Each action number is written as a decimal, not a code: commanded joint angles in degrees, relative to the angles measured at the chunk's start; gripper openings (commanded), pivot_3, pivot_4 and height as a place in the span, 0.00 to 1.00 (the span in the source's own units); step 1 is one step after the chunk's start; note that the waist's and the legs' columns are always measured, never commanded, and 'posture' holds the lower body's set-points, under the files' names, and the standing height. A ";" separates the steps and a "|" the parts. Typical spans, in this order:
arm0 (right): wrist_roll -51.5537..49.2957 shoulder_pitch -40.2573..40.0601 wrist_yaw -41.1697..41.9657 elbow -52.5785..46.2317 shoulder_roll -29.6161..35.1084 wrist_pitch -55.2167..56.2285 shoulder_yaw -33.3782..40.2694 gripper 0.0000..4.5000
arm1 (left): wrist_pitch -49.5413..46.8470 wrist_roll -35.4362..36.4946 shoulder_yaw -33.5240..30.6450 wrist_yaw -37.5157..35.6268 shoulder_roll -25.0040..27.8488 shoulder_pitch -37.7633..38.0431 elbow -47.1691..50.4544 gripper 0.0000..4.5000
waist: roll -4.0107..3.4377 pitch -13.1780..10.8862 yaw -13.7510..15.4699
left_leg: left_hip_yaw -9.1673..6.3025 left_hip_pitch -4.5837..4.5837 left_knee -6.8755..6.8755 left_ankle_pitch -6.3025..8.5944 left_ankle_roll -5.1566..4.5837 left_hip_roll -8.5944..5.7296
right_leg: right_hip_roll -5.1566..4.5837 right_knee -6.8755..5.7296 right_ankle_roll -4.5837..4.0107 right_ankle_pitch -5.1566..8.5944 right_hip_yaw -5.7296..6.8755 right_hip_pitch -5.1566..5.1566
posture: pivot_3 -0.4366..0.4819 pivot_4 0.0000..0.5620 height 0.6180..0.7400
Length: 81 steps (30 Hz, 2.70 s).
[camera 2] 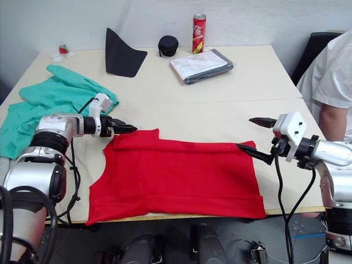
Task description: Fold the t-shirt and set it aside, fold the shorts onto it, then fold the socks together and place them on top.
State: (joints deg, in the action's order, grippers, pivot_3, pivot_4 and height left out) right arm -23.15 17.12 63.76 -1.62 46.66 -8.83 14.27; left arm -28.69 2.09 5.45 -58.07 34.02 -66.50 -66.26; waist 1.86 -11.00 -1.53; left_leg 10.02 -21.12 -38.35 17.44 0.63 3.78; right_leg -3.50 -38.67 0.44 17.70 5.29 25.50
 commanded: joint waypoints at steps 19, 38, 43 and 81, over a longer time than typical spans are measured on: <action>-1.44 -0.78 -1.93 -0.39 -0.06 0.08 1.27 1.00 | 17.52 0.65 -5.86 -10.20 2.51 2.46 0.76 0.01 | 0.02 -0.01 -0.07 | -0.02 -0.03 -0.02 0.00 0.00 0.02 | 0.00 -0.01 0.00 0.00 0.02 0.00 | 0.48 0.27 1.00; -0.99 -6.03 -2.46 -0.77 0.49 1.53 2.63 1.00 | 41.59 10.91 -10.97 -29.76 9.05 28.49 31.56 0.01 | 0.01 0.00 -0.06 | -0.05 -0.04 -0.17 0.02 -0.04 0.07 | -0.02 -0.08 -0.03 0.02 0.01 -0.02 | 0.48 0.27 1.00; -0.69 -7.49 -2.95 0.09 0.19 2.19 2.72 1.00 | 47.44 13.00 -11.91 -27.59 9.09 34.63 37.09 0.01 | 0.01 0.00 0.00 | -0.08 -0.04 -0.17 0.03 -0.05 0.07 | -0.02 -0.09 -0.03 0.02 0.01 -0.03 | 0.48 0.27 1.00; -6.11 -6.09 -0.79 1.13 3.54 -9.73 0.97 1.00 | 13.87 33.85 -12.15 -22.89 22.78 50.63 63.94 0.64 | -0.05 0.03 -0.24 | -0.07 0.05 0.15 0.02 -0.09 0.07 | 0.02 0.10 -0.01 0.02 -0.08 -0.05 | 0.48 0.27 1.00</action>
State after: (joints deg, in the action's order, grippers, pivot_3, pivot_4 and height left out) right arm -28.24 8.30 62.24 -0.72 48.96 -16.84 15.75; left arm -11.19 33.67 -5.37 -82.78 57.51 -15.43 -4.10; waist 1.81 -10.96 -1.76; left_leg 9.95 -21.06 -38.19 17.46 0.54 3.84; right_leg -3.47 -38.57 0.43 17.72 5.20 25.45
